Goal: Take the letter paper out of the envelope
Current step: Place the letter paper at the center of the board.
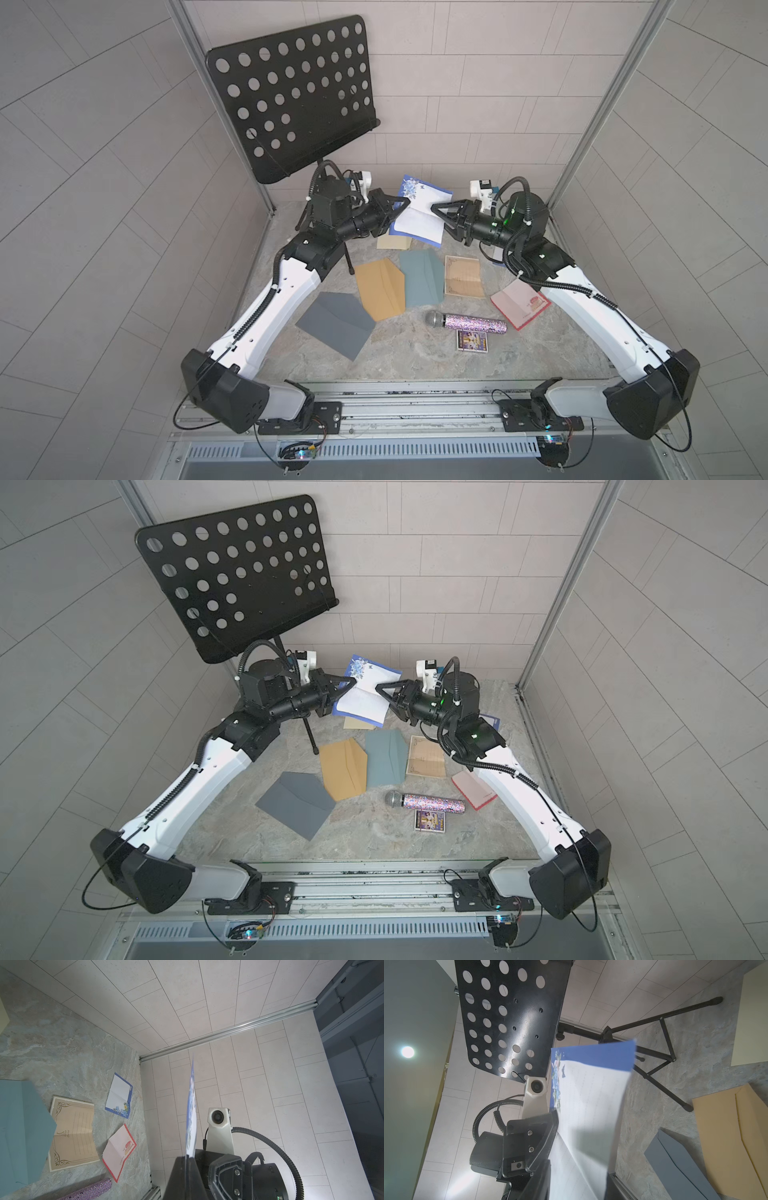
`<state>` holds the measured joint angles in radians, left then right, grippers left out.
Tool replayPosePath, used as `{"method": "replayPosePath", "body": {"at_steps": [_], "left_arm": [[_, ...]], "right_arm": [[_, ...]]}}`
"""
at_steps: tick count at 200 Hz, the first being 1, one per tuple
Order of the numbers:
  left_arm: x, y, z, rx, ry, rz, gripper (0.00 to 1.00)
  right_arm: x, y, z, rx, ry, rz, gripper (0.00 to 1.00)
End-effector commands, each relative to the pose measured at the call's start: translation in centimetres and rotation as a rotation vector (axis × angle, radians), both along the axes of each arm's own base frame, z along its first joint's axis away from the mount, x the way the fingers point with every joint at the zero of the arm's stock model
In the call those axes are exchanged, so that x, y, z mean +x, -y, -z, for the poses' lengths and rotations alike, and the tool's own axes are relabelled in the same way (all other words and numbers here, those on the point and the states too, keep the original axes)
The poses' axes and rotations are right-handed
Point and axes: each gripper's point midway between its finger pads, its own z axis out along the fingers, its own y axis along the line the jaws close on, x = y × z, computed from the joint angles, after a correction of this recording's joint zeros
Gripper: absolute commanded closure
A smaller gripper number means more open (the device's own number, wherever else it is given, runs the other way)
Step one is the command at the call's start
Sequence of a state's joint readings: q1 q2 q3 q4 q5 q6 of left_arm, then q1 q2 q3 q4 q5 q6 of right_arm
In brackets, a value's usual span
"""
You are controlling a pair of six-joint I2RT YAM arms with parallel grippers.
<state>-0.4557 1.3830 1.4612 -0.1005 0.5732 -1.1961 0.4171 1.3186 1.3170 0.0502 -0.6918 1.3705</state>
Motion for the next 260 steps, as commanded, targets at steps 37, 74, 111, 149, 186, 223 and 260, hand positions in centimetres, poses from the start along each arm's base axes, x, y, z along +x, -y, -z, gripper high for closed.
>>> {"method": "replayPosePath", "body": {"at_steps": [37,74,111,149,186,223,260], "left_arm": [[-0.2,0.7,-0.4,0.011,0.038,0.014,1.00],[-0.2,0.7,-0.2,0.037,0.038,0.009,1.00],[0.1,0.8,0.4,0.057,0.033,0.006,1.00],[0.2,1.2,0.7,0.059,0.028,0.014,1.00],[-0.1,1.4,0.8,0.080,0.035,0.023,1.00],[-1.3,2.4,1.7,0.166,0.044,0.061,1.00],[-1.6,3.3,3.3,0.214,0.022,0.086,1.00]], "right_arm": [[0.2,-0.4,-0.6,-0.003,0.002,-0.014,0.79],[-0.1,-0.4,0.0,-0.027,-0.010,-0.022,0.79],[-0.9,-0.5,0.6,-0.034,-0.027,-0.041,0.71],[-0.7,-0.6,1.0,-0.038,-0.038,-0.035,0.90],[-0.4,-0.6,1.1,-0.075,-0.034,-0.026,1.00],[-0.6,0.3,2.2,-0.253,-0.029,0.015,1.00],[-1.1,0.2,3.8,-0.415,-0.046,0.001,1.00]]}}
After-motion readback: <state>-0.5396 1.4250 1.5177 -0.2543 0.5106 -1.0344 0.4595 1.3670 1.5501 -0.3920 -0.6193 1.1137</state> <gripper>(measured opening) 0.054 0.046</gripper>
